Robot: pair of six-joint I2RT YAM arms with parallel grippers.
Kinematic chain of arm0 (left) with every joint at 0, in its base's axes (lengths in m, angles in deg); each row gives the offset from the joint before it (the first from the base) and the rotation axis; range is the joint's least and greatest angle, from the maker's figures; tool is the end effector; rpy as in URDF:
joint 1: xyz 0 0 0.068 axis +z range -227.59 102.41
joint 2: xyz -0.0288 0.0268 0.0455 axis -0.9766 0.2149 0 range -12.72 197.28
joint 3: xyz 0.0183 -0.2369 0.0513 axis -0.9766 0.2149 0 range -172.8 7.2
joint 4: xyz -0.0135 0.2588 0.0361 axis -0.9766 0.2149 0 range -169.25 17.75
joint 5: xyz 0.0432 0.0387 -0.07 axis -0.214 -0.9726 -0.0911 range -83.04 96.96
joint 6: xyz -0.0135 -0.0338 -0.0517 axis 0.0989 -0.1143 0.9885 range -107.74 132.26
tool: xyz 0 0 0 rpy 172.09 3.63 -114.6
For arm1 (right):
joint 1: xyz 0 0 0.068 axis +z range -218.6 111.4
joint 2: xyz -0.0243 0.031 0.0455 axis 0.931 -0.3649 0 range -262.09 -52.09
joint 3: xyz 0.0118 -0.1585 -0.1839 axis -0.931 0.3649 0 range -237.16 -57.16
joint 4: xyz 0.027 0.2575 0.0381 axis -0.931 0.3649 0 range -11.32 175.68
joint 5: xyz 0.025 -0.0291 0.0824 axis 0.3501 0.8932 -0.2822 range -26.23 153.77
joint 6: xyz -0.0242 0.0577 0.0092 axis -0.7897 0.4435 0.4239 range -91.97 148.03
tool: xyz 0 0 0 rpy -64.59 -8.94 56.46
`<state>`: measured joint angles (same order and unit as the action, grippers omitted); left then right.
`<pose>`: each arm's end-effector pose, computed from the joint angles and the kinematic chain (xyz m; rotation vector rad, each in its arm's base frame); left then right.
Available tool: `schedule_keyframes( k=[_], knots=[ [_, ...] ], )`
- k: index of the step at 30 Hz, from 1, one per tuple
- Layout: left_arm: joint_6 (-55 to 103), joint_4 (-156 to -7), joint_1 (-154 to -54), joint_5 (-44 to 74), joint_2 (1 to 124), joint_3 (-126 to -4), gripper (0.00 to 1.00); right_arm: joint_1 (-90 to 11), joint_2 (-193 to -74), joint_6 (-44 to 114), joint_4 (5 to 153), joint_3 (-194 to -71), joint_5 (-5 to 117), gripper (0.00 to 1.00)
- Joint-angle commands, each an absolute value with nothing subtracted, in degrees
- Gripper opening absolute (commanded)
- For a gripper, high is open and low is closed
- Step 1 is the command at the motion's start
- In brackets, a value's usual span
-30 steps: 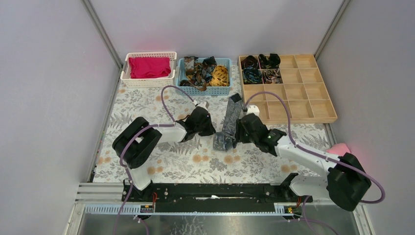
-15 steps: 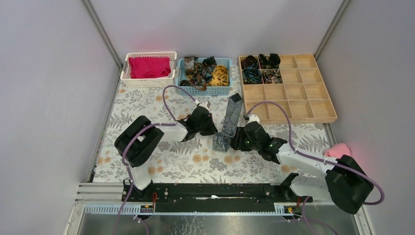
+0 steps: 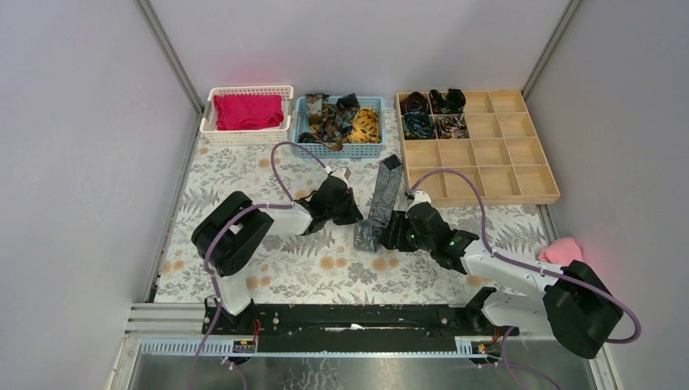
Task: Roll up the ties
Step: Roll the tie at the center of the board.
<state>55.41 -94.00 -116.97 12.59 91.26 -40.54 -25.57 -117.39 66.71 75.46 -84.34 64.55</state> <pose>0.2707 -0.2283 0.0882 -0.0263 2.4437 -0.8161 0.1855 0.1723 0.1510 -0.0790 2.2911 0.7705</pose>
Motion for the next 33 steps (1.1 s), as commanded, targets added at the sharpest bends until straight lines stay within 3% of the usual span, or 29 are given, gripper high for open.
schedule_keyframes(
  k=[1, 12, 21, 33],
  knots=[
    [53.7, -85.2, -117.6, 12.2, 95.6, -37.6, 0.0, -25.3, -117.8, 66.5, 75.0, -84.5, 63.9, 0.51],
    [53.2, -85.5, -117.6, 12.2, 96.8, -37.9, 0.0, -25.3, -129.6, 63.0, 73.7, -90.9, 62.2, 0.31],
    [53.0, -86.0, -117.4, 13.0, 98.1, -38.2, 0.0, -25.3, -129.5, 62.7, 68.3, -91.1, 62.0, 0.12],
    [52.9, -86.6, -117.4, 13.9, 99.3, -38.4, 0.0, -25.2, -124.1, 58.5, 66.9, -95.1, 64.0, 0.08]
  ],
)
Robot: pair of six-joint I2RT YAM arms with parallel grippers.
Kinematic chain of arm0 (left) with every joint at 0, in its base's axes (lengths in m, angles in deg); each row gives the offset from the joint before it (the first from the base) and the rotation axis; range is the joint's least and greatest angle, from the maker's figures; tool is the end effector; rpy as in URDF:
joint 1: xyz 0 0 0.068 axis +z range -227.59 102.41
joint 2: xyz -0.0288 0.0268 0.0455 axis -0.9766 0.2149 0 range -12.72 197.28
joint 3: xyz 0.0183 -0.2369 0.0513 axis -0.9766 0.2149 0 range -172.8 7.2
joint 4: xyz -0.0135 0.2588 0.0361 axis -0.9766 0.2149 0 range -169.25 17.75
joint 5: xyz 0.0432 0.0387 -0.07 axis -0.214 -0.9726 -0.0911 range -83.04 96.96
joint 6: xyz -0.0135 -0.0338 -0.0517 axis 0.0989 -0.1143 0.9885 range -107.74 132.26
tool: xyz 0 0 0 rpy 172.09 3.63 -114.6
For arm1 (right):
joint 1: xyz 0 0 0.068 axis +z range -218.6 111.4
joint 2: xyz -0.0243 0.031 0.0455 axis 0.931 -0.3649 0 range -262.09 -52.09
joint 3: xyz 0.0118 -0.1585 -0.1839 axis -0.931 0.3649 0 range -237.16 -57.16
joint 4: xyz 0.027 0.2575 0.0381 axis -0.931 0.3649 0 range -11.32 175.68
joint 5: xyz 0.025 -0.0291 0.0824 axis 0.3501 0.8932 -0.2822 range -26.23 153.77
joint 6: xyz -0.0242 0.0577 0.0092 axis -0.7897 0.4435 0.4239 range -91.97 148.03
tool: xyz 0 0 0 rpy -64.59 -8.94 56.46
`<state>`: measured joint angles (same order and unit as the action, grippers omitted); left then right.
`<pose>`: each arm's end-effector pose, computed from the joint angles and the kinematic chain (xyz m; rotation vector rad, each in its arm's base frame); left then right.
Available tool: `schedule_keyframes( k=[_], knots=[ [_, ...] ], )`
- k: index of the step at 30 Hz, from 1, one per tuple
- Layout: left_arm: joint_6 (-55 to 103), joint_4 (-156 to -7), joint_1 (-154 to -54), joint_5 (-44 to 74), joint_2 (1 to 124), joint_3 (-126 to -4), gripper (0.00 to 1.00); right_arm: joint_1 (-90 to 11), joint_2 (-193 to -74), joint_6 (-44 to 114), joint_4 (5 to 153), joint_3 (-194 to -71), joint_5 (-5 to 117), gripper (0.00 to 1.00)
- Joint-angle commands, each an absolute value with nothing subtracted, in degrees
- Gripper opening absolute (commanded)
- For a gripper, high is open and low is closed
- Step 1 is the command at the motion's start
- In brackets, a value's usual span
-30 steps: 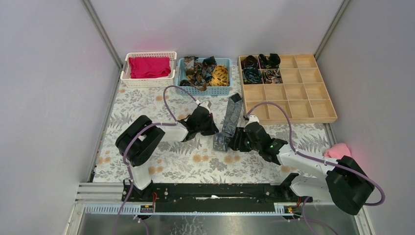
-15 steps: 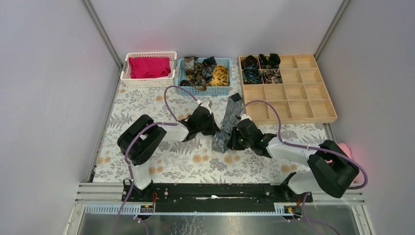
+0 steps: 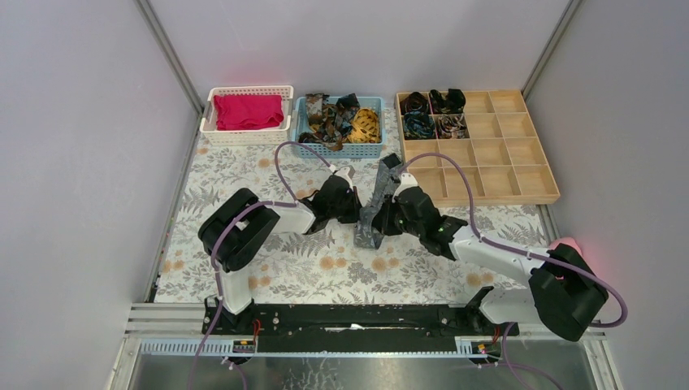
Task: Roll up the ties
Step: Roll the tie at the center of the board.
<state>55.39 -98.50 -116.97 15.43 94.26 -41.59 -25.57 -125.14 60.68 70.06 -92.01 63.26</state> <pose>0.2762 -0.2359 0.0830 0.0063 2.4156 -0.8945 0.2106 0.1972 0.1715 -0.2040 2.1818 0.7904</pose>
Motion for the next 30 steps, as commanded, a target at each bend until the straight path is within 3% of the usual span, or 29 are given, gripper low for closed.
schedule_keyframes(
  k=[1, 17, 25, 30],
  knots=[
    [52.9, -86.6, -117.4, 14.0, 99.3, -38.5, 0.0, -25.2, -124.5, 58.5, 66.4, -95.2, 63.9, 0.08],
    [52.9, -87.4, -116.5, 14.4, 99.1, -37.3, 0.0, -25.0, -137.8, 63.4, 53.7, -89.8, 58.9, 0.08],
    [52.9, -87.9, -116.2, 14.9, 99.3, -37.1, 0.0, -24.5, -138.2, 72.0, 42.3, -80.9, 54.9, 0.08],
    [53.0, -88.2, -116.1, 15.8, 99.3, -36.9, 0.0, -24.3, -134.5, 73.1, 45.3, -79.9, 55.9, 0.1]
  ],
)
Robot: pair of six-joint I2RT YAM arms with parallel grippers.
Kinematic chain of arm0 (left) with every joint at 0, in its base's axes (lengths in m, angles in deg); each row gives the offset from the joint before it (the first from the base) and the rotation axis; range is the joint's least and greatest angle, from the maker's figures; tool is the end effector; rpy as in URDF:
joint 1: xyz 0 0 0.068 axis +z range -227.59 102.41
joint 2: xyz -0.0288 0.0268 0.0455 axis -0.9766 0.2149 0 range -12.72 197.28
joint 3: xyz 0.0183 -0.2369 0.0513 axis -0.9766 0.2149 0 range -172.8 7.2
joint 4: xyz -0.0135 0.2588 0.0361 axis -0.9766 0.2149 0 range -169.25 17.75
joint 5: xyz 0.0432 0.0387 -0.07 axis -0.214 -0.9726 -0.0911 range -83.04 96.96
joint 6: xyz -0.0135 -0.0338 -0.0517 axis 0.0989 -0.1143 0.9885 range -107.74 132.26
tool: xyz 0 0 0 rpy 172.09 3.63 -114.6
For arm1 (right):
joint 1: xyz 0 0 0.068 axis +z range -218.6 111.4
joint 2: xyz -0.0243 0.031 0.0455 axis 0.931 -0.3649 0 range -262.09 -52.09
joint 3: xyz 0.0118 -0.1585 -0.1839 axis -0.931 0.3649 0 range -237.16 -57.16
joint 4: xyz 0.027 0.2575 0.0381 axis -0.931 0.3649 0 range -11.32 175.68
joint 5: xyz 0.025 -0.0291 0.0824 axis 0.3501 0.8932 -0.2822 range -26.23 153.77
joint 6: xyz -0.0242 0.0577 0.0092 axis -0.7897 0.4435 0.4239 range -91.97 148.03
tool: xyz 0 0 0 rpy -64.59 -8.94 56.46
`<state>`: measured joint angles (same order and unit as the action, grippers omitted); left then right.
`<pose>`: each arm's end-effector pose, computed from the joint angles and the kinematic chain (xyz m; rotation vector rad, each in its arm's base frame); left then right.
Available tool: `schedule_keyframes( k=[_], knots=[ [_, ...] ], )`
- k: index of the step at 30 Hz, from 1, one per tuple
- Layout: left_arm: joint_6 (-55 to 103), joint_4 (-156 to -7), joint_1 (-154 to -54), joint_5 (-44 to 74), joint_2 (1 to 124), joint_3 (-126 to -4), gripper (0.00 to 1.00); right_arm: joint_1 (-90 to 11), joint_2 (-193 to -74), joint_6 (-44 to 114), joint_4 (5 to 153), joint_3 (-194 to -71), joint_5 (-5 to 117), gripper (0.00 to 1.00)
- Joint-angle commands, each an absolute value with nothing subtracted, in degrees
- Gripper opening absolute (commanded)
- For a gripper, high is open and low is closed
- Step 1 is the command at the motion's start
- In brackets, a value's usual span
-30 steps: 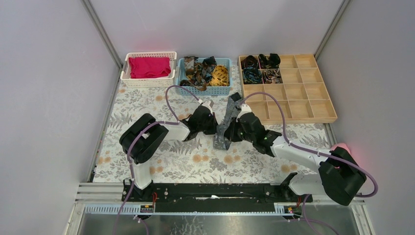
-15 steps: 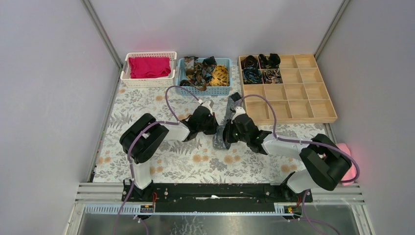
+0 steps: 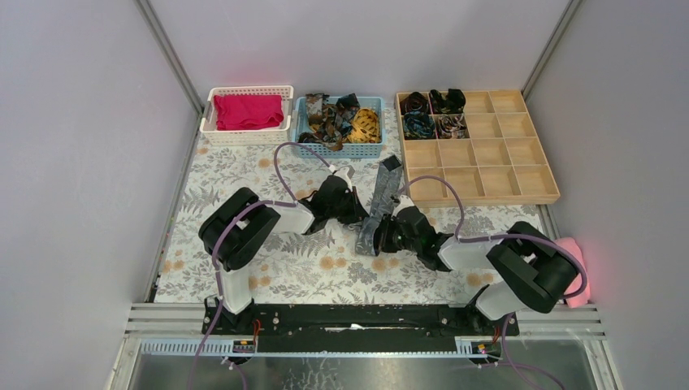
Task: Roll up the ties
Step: Roll the tie at the center of the board.
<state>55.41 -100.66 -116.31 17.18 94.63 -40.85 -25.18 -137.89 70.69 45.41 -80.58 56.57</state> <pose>0.2774 -0.2333 0.0810 0.0120 2.4040 -0.9314 0.1967 0.1946 0.0971 -0.0981 2.2469 1.0049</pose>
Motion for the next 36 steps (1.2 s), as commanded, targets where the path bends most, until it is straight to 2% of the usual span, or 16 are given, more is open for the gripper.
schedule_keyframes(
  k=[1, 4, 10, 16, 21, 30, 36],
  knots=[
    [53.1, -88.3, -116.1, 15.8, 99.1, -36.7, 0.0, -24.3, -134.0, 72.8, 47.5, -80.5, 56.5, 0.14],
    [53.1, -88.3, -116.1, 15.9, 98.7, -36.7, 0.0, -24.3, -132.9, 70.9, 51.8, -81.5, 57.9, 0.33],
    [53.5, -89.1, -116.1, 16.5, 98.7, -36.2, 0.0, -24.3, -129.1, 66.9, 56.1, -84.4, 58.8, 0.48],
    [56.6, -88.4, -113.0, 13.6, 94.6, -33.3, 0.0, -24.2, -129.6, 63.9, 59.2, -89.9, 57.3, 0.47],
    [58.2, -86.6, -108.0, 12.2, 83.3, -30.0, 0.0, -24.0, -134.4, 60.6, 62.6, -97.2, 54.5, 0.46],
    [61.7, -74.0, -105.6, -1.8, 58.7, -25.2, 0.0, -16.2, -148.7, 57.8, 67.9, -112.0, 53.1, 0.44],
    [60.7, -67.9, -105.3, -4.7, 51.1, -25.8, 0.0, -14.5, -148.5, 57.9, 69.2, -114.0, 54.4, 0.45]
  ],
)
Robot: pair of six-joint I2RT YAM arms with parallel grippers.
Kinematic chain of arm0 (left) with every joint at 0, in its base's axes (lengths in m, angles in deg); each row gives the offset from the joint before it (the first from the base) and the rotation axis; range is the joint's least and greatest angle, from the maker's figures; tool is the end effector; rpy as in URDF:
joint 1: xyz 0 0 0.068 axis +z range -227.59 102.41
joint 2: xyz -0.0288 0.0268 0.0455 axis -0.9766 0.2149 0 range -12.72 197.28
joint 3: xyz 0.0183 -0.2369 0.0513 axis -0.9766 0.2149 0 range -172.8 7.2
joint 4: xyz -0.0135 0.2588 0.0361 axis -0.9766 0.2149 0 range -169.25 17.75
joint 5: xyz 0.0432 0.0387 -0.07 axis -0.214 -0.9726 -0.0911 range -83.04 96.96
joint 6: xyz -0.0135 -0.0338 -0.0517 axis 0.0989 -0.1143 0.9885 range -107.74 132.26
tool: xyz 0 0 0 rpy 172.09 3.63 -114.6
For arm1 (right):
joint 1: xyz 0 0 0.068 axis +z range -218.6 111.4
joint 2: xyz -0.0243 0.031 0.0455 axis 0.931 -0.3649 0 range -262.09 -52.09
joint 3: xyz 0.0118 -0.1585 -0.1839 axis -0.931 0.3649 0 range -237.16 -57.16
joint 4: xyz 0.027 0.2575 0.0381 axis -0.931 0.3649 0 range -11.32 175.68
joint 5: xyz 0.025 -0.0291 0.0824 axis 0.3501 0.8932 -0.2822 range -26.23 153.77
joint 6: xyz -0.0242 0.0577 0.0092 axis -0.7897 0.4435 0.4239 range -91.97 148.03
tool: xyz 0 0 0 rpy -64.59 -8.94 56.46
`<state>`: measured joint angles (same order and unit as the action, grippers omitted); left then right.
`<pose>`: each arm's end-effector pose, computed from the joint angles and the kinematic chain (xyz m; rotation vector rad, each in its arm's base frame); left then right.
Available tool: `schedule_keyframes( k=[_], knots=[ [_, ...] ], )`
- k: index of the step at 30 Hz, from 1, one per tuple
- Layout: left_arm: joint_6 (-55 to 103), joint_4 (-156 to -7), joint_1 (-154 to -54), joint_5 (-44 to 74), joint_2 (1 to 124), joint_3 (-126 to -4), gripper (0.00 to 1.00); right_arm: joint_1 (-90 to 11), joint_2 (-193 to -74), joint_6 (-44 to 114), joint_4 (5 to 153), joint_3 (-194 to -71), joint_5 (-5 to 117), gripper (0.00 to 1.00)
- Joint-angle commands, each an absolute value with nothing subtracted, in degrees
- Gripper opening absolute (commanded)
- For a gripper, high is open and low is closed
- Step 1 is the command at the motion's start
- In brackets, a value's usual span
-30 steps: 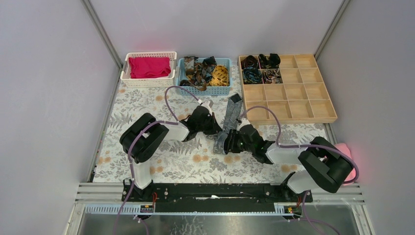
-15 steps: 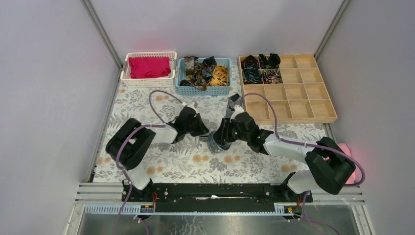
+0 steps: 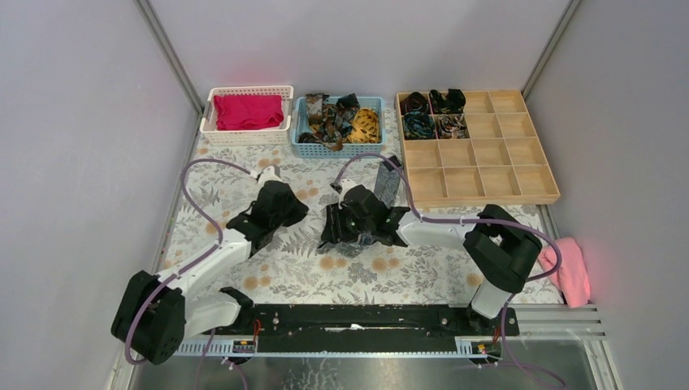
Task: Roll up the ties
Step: Roll the tie at the center of the board.
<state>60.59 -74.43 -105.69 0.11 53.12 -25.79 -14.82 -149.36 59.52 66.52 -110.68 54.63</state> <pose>0.2320 -0.1172 0.1689 -0.4683 2.2417 -0.5879 0.2136 0.3048 0.1546 -0.5449 2.2343 1.0050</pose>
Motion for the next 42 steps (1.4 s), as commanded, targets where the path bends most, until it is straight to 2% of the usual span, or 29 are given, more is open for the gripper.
schedule_keyframes(
  k=[1, 6, 10, 18, 24, 26, 29, 33, 42],
  knots=[
    [60.6, -67.7, -105.2, -4.7, 51.1, -25.8, 0.0, -14.5, -148.1, 57.3, 70.7, -114.6, 54.9, 0.45],
    [61.0, -68.5, -104.8, -3.9, 53.0, -25.0, 0.0, -14.5, -144.6, 55.4, 76.1, -114.8, 62.0, 0.46],
    [60.8, -70.2, -104.8, -2.6, 53.3, -24.0, 0.0, -14.5, -149.2, 52.4, 85.9, -122.1, 63.1, 0.47],
    [59.6, -68.7, -104.2, -3.0, 51.1, -24.4, 0.0, -14.4, -157.4, 52.8, 88.9, -128.0, 60.6, 0.46],
    [59.0, -66.0, -103.1, -3.3, 48.2, -24.9, 0.0, -13.9, -155.4, 55.0, 87.4, -122.5, 61.9, 0.44],
    [58.9, -65.8, -103.0, -2.9, 48.0, -25.1, 0.0, -13.8, -155.9, 54.7, 87.9, -122.4, 61.6, 0.43],
    [58.7, -65.7, -102.8, -2.2, 47.9, -25.0, 0.0, -13.8, -157.8, 54.0, 88.2, -123.5, 60.7, 0.32],
    [58.3, -65.6, -102.7, -1.2, 46.1, -24.9, 0.0, -13.7, -158.7, 52.2, 88.0, -124.6, 62.0, 0.22],
    [56.9, -63.9, -102.6, -1.1, 42.9, -26.0, 0.0, -9.6, -146.6, 43.4, 79.8, -115.9, 71.4, 0.21]
  ],
)
